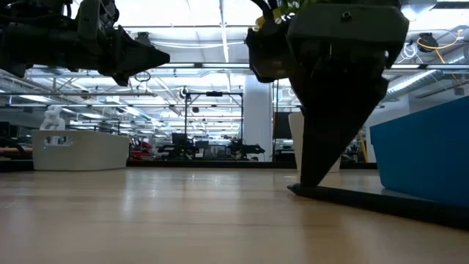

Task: Sort pens & pencils
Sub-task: Put the black pen into the white bin

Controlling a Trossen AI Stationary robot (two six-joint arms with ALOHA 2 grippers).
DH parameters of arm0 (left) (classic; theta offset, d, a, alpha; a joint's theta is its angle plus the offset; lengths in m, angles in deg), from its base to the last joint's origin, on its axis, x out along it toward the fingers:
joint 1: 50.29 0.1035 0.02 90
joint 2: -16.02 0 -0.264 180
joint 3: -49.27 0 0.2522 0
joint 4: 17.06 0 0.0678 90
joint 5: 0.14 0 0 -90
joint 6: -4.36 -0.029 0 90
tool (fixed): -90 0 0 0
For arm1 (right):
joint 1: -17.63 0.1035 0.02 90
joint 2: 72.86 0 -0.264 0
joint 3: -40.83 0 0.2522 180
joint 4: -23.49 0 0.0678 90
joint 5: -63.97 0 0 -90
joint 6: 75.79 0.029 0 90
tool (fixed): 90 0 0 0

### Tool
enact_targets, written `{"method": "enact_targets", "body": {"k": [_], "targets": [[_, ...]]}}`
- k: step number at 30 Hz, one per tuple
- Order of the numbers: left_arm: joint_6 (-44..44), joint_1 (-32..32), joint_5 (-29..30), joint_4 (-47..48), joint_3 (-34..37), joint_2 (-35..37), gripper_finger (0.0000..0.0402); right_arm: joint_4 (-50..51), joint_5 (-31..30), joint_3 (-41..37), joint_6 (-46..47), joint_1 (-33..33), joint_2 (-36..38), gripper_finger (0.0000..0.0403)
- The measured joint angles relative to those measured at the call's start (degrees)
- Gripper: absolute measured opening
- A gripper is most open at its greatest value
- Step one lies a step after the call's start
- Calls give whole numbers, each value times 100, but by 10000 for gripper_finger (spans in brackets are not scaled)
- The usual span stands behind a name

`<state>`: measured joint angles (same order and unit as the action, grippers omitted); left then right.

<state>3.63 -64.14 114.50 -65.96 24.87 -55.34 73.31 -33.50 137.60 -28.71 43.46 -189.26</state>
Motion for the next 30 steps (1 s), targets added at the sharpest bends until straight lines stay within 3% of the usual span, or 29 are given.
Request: {"method": "enact_targets", "body": {"k": [11, 21, 30], "targets": [[27, 0, -2, 1, 0, 0, 1, -910, 77, -637, 122, 0, 44, 160], [126, 0, -3, 3, 0, 0, 4, -944, -19, -648, -405, -4, 22, 16], [126, 0, -4, -1, 0, 0, 25, -1196, -204, -660, -801, 0, 61, 14]]}}
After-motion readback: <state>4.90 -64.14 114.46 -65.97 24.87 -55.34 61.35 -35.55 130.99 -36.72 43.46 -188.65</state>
